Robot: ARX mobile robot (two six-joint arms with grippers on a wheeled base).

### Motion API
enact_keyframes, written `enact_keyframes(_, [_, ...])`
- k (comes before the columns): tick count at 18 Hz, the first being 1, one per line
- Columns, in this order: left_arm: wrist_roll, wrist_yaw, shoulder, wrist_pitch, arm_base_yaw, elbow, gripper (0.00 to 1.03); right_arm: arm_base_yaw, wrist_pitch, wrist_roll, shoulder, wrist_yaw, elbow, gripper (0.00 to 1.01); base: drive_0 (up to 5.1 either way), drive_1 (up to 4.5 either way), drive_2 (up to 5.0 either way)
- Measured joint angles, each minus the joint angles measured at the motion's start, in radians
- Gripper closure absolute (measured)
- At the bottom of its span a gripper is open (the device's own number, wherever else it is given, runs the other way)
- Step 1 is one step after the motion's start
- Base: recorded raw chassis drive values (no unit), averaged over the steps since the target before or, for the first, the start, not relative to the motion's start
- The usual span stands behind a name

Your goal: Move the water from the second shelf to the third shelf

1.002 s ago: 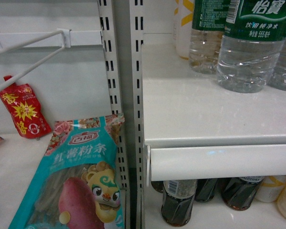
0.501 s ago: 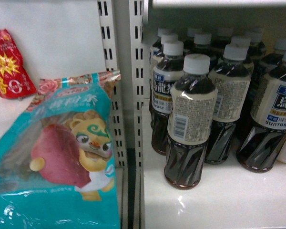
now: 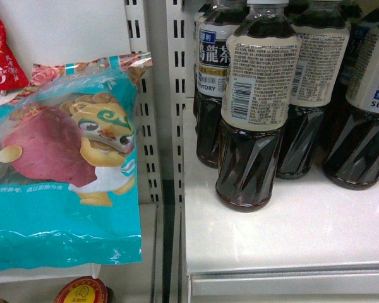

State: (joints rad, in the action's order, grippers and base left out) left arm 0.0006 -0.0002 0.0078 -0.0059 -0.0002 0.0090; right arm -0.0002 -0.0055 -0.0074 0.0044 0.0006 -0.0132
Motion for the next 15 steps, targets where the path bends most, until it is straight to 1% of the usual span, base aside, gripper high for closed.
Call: enact_keyframes(15, [0.000,0.000,0.000,0.000,0.000,0.000,0.05,0.000,0.000,0.000,0.000,0.000,0.000,0.03,0.0,0.00,0.0])
